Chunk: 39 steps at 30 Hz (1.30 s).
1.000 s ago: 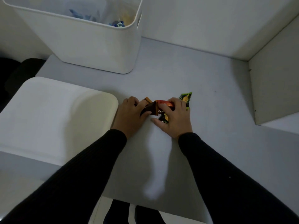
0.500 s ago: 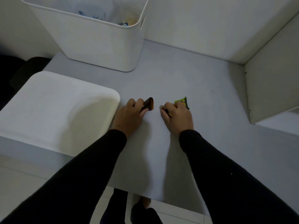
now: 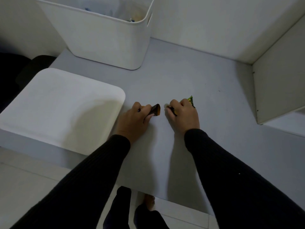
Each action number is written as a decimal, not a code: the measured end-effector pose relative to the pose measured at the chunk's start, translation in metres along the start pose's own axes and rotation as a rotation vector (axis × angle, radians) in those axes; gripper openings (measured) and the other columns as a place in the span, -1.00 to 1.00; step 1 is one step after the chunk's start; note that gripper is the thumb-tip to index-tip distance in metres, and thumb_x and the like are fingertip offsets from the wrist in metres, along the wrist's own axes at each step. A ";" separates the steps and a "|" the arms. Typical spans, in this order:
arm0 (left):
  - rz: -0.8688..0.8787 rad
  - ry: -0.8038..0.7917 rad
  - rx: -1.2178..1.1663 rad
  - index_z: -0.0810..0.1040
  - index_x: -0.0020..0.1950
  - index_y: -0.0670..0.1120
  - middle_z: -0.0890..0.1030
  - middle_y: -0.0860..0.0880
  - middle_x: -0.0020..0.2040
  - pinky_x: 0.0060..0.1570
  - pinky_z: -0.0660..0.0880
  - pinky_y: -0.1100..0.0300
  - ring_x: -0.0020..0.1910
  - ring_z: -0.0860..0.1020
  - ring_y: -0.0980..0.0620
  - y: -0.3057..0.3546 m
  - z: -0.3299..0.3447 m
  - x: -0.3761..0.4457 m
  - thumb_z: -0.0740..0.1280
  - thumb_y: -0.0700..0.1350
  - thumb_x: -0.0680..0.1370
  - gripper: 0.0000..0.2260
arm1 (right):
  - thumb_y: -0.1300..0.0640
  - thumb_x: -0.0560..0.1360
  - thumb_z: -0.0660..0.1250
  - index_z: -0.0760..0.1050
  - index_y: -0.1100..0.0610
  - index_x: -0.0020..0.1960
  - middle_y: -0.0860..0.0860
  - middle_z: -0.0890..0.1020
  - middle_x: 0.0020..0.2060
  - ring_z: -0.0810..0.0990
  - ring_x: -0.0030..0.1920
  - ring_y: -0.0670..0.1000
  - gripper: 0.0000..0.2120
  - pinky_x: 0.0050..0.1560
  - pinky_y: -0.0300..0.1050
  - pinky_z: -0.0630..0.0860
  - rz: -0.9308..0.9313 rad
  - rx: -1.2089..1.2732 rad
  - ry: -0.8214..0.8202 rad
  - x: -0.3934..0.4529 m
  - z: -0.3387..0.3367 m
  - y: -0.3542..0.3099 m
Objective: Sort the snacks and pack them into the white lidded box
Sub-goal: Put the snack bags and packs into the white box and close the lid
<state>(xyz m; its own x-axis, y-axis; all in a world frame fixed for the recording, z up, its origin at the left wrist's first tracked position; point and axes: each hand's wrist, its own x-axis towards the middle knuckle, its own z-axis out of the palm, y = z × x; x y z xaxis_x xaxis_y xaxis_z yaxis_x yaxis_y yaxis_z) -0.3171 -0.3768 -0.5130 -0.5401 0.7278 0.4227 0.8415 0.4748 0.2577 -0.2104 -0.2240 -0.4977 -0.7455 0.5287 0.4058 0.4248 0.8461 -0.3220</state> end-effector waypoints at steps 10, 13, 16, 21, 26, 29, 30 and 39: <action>-0.038 0.102 0.001 0.36 -0.04 -0.01 0.47 -0.08 -0.29 -0.62 0.29 0.26 -0.60 0.39 -0.12 -0.002 -0.034 0.032 0.21 0.04 0.49 -0.85 | 0.13 0.42 0.42 0.51 0.19 -0.21 0.13 0.48 -0.39 0.31 -0.41 0.02 -0.85 -0.44 -0.21 0.35 -0.062 0.016 -0.002 0.047 -0.033 -0.020; -0.065 0.117 -0.020 0.36 -0.03 0.00 0.48 -0.08 -0.27 -0.59 0.28 0.26 -0.62 0.39 -0.14 -0.005 -0.057 0.056 0.17 0.08 0.50 -0.83 | 0.13 0.42 0.42 0.52 0.19 -0.20 0.12 0.48 -0.39 0.33 -0.43 0.03 -0.86 -0.44 -0.20 0.36 -0.100 0.009 0.039 0.075 -0.052 -0.036; -0.029 0.185 -0.011 0.36 0.00 -0.01 0.47 -0.11 -0.26 -0.61 0.37 0.18 -0.59 0.40 -0.15 -0.010 -0.088 0.091 0.18 0.08 0.52 -0.81 | 0.12 0.43 0.41 0.51 0.19 -0.19 0.12 0.48 -0.39 0.38 -0.43 0.06 -0.85 -0.43 -0.17 0.39 -0.143 0.016 0.087 0.113 -0.076 -0.057; 0.043 0.343 0.038 0.38 0.01 -0.04 0.49 -0.13 -0.24 -0.59 0.36 0.20 -0.51 0.46 -0.16 -0.036 -0.158 0.168 0.22 0.05 0.52 -0.81 | 0.11 0.42 0.41 0.51 0.18 -0.18 0.13 0.48 -0.39 0.30 -0.42 0.02 -0.86 -0.43 -0.18 0.37 -0.220 0.011 0.196 0.183 -0.110 -0.106; -0.053 0.331 0.072 0.47 0.09 -0.14 0.50 -0.18 -0.15 -0.42 0.43 0.11 -0.39 0.51 -0.21 -0.076 -0.207 0.230 0.18 0.06 0.56 -0.71 | 0.07 0.46 0.36 0.53 0.18 -0.06 0.16 0.53 -0.26 0.45 -0.34 0.11 -0.83 -0.30 -0.07 0.48 -0.245 0.026 0.092 0.239 -0.115 -0.154; -0.168 0.154 0.106 0.42 0.22 -0.14 0.49 -0.19 0.02 -0.28 0.36 0.07 -0.17 0.54 -0.25 -0.106 -0.211 0.256 0.17 0.04 0.61 -0.70 | 0.02 0.48 0.33 0.50 0.15 0.01 0.14 0.51 -0.17 0.52 -0.20 0.16 -0.79 -0.16 -0.07 0.47 -0.179 0.030 -0.066 0.266 -0.097 -0.175; -0.176 0.088 0.111 0.39 0.24 -0.13 0.48 -0.19 0.06 -0.24 0.38 0.05 -0.11 0.54 -0.24 -0.116 -0.208 0.263 0.17 0.04 0.61 -0.69 | 0.00 0.48 0.33 0.48 0.14 0.01 0.11 0.48 -0.17 0.53 -0.17 0.17 -0.78 -0.15 -0.07 0.45 -0.142 0.021 -0.123 0.274 -0.088 -0.181; -0.115 -0.558 0.155 0.43 0.31 -0.11 0.50 -0.14 0.24 0.11 0.46 0.07 0.17 0.51 -0.11 -0.160 -0.164 0.303 0.21 0.10 0.57 -0.59 | -0.10 0.48 0.33 0.41 0.05 0.35 0.06 0.53 0.24 0.50 0.22 0.09 -0.51 0.25 -0.10 0.43 0.253 -0.049 -0.642 0.311 -0.032 -0.202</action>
<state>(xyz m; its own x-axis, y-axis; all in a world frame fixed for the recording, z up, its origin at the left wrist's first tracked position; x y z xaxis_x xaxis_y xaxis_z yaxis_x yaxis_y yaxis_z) -0.6134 -0.3135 -0.2831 -0.5885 0.7977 -0.1319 0.7881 0.6024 0.1270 -0.5117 -0.2282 -0.2788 -0.7704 0.5784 -0.2682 0.6372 0.7119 -0.2952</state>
